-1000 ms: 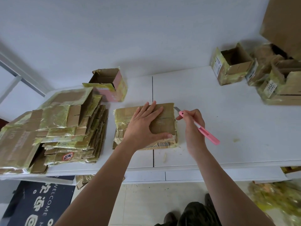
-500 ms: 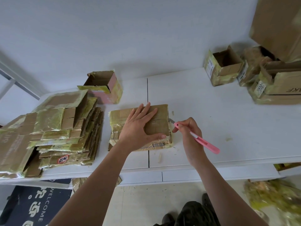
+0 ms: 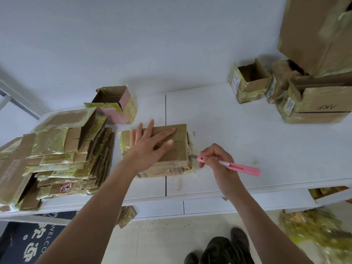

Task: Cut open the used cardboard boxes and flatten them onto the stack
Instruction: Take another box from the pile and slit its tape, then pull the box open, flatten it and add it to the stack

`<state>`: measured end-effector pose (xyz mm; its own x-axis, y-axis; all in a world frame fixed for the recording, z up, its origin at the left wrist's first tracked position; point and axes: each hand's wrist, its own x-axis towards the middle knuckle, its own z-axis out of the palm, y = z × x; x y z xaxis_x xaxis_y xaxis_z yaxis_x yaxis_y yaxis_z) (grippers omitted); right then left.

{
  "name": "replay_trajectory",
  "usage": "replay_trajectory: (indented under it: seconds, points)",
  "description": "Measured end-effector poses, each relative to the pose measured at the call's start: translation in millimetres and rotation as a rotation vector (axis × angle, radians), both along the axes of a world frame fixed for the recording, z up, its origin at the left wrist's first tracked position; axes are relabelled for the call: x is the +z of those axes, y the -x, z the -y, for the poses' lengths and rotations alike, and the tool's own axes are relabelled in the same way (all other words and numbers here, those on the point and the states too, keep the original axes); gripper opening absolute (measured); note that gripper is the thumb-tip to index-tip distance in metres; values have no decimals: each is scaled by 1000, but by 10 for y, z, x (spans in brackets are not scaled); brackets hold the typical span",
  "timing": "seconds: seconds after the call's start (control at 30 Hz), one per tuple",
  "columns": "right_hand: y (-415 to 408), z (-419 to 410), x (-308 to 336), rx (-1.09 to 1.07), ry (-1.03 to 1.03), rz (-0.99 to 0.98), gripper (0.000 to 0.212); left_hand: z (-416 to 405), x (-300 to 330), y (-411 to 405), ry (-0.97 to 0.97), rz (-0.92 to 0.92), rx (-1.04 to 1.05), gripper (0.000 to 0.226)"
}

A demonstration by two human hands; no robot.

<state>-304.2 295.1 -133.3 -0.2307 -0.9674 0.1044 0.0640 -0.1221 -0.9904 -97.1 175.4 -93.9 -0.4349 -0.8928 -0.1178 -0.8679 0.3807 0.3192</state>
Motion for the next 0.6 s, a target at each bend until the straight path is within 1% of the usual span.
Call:
replay_trajectory:
  seconds: [0.07,0.1,0.13,0.2,0.23,0.27,0.3,0.33,0.43,0.53,0.57,0.6]
  points:
    - [107,4,22,-105,41,-33,9,34,52,-30,88,140,41,64]
    - [165,21,6,-183,50,-107,8,46,84,-19,129,215,57,67]
    - [234,50,-30,-260,39,-230,6,52,117,13,153,276,82,69]
    - [392,143,-133,-335,-60,-612,5,56,178,88,136,346,175,75]
    - [470,179,-192,-313,-157,-812,7,47,204,116,105,352,239,77]
    - [539,206,-253,-274,-267,-971,10,36,218,127,73,341,311,80]
    - [591,223,-307,-241,-370,-1082,15,24,219,118,46,314,384,83]
    - [627,231,-354,-216,-449,-1149,21,13,210,100,28,281,449,85]
    - [680,226,-450,-140,-565,-1208,38,-18,172,35,19,220,567,87]
    - [633,252,-393,-72,-648,-1210,53,-23,137,-38,-90,117,657,86]
    - [581,270,-343,-80,-628,-1214,54,-21,118,-62,-126,83,685,86]
    - [502,294,-277,-95,-566,-1190,51,-24,102,-79,-138,69,708,85]
